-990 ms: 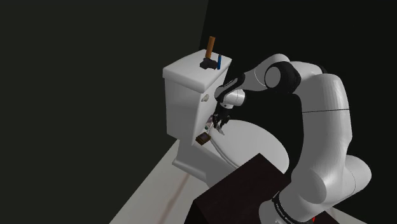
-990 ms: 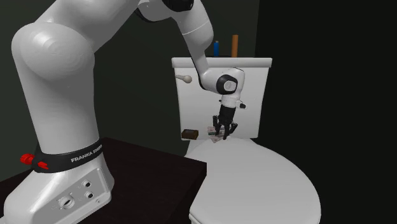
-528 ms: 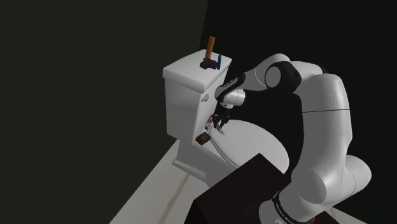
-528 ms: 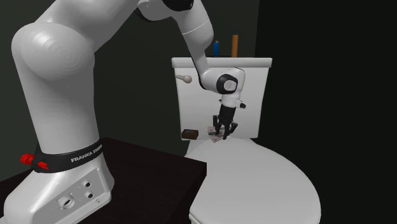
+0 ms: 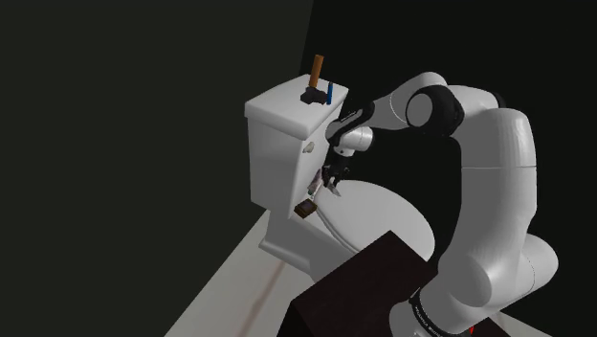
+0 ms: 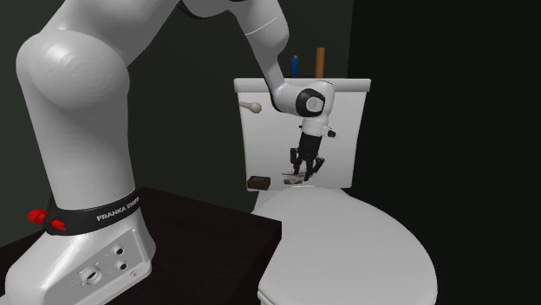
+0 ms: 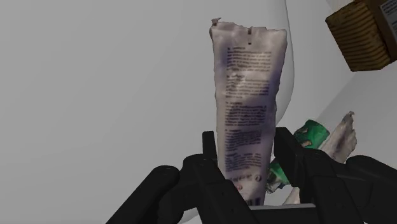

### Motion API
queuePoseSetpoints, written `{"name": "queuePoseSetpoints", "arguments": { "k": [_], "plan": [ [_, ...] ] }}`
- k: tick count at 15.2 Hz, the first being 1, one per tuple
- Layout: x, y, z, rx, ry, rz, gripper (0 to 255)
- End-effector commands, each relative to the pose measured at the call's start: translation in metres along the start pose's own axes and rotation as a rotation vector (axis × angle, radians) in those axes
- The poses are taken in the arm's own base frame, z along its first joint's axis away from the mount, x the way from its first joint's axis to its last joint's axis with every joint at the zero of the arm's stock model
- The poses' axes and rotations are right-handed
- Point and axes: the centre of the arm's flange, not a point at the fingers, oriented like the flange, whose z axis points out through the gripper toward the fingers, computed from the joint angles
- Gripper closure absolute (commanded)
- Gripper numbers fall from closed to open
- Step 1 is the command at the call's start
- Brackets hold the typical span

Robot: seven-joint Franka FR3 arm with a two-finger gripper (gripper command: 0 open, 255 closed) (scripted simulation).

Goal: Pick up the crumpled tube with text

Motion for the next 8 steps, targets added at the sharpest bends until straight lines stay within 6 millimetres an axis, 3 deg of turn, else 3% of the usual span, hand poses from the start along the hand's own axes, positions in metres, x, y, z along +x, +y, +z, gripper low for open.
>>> {"name": "queuePoseSetpoints", "arguments": {
  "k": [1, 6, 8],
  "plan": [
    [-0.002, -0.003, -0.012, 0.000, 0.006, -0.003, 255],
    [-0.006, -0.007, -0.038, 0.000, 0.006, -0.003, 255],
    [-0.006, -0.007, -0.039, 0.000, 0.006, -0.003, 255]
  ]
}}
